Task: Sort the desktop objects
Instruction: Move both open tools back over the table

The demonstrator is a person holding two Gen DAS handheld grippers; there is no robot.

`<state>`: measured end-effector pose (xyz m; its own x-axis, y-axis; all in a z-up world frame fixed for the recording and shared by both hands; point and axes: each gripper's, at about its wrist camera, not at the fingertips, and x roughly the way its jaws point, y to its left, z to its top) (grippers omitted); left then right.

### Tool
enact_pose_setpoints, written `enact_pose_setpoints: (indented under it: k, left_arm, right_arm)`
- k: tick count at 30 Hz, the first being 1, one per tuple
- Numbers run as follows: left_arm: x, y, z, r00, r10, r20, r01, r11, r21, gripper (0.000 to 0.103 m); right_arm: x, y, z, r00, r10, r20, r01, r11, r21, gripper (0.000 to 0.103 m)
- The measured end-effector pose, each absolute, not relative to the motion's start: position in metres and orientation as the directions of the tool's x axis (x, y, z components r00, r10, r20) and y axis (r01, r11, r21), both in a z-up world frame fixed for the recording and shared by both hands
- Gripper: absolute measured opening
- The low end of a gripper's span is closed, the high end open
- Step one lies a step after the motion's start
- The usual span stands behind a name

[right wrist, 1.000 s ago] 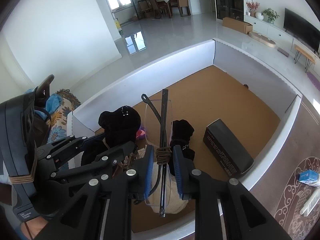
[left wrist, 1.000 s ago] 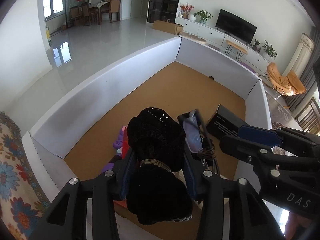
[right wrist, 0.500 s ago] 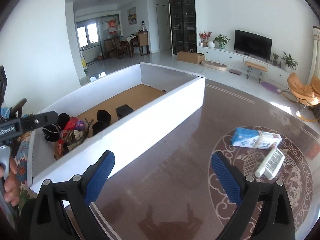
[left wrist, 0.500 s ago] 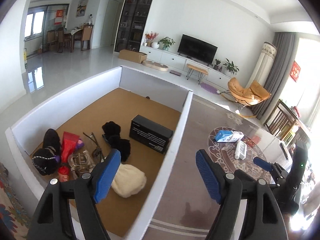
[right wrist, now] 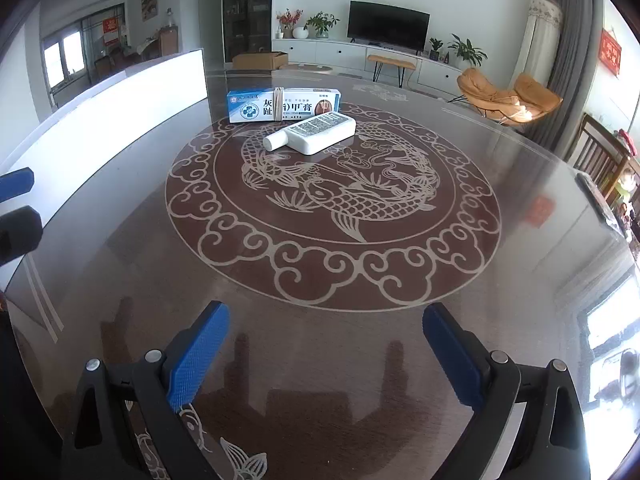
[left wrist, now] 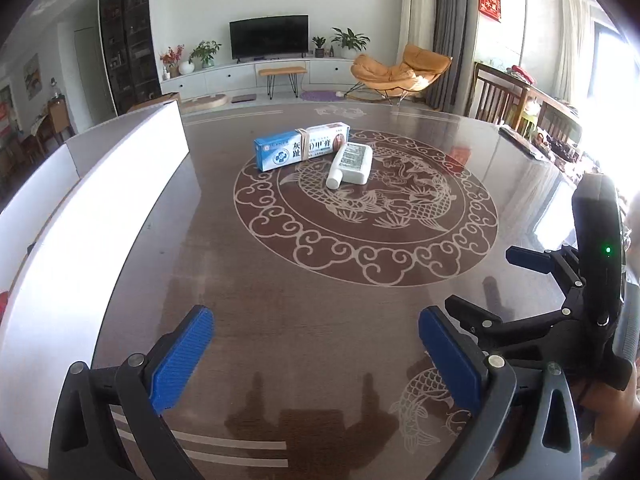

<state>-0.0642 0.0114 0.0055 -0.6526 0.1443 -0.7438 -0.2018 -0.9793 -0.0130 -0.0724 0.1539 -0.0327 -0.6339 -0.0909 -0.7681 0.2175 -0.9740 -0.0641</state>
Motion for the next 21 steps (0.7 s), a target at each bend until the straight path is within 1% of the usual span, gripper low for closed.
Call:
enact_pose_setpoints:
  k: [5, 11, 13, 17, 21]
  left_arm:
    - [-0.068, 0.011, -0.014, -0.633, 0.126, -0.764, -0.184, -0.983, -0.01, 0.103]
    - [-0.091, -0.005, -0.028, -0.593, 0.135, -0.794, -0.099, -0.991, -0.095, 0.103]
    - [-0.096, -0.009, -0.033, -0.584, 0.142, -0.799, -0.079, -0.99, -0.117, 0.103]
    - [-0.101, -0.011, -0.042, -0.561, 0.13, -0.817, -0.067, -0.991, -0.112, 0.103]
    - [-0.098, -0.014, -0.042, -0.57, 0.115, -0.814, -0.062, -0.993, -0.097, 0.103]
  right_arm:
    - [-0.07, 0.15, -0.04, -0.617, -0.093, -0.782, 0.228, -0.972, -0.064, 0.098]
    - [-0.075, 0.152, -0.046, -0.593, -0.094, -0.8, 0.215, -0.976, -0.044, 0.098]
    - [-0.074, 0.154, -0.046, -0.593, -0.086, -0.8, 0.204, -0.978, -0.046, 0.1]
    - [-0.075, 0.154, -0.047, -0.59, -0.078, -0.804, 0.194, -0.98, -0.047, 0.103]
    - [-0.077, 0.159, -0.049, -0.574, -0.108, -0.812, 0.188, -0.982, -0.003, 0.103]
